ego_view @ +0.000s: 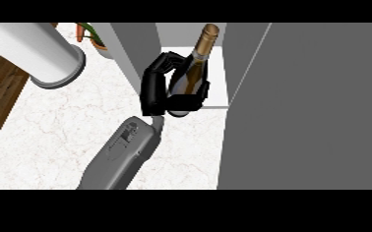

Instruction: Pick up the wine, place it into the cabinet and close the cabinet

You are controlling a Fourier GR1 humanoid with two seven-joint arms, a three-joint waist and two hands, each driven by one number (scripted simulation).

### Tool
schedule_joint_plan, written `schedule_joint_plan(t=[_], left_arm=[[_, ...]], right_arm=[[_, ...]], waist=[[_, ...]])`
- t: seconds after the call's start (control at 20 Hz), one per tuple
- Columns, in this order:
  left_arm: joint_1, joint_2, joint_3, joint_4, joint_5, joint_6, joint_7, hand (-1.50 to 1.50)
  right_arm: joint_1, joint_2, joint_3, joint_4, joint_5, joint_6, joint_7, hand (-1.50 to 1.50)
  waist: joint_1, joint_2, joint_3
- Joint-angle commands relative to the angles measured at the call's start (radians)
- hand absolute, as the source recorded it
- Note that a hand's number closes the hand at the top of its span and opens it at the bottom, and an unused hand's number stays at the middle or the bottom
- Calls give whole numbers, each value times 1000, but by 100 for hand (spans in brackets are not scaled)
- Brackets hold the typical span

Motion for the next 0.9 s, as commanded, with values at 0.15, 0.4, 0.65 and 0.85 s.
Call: schedule_joint_plan(t=[0.15, 0.4, 0.65, 0.85], left_arm=[[-111, -5, 82, 190, 60, -92, -57, 150], [-154, -5, 116, 255, 76, -121, -47, 150], [-242, -5, 153, 432, 90, -127, -102, 150], [-265, -5, 175, 479, 85, -149, -132, 150]], right_arm=[[-79, 9, 27, -79, -29, -56, 103, -150], [-61, -12, -41, -67, -93, -37, 84, -150], [-25, -10, -36, -104, -128, -21, 88, -150], [24, 21, 29, -74, -67, -5, 32, -150]], waist=[[-6, 3, -1], [-3, 2, 0], [-20, 6, 0], [-10, 4, 0]])
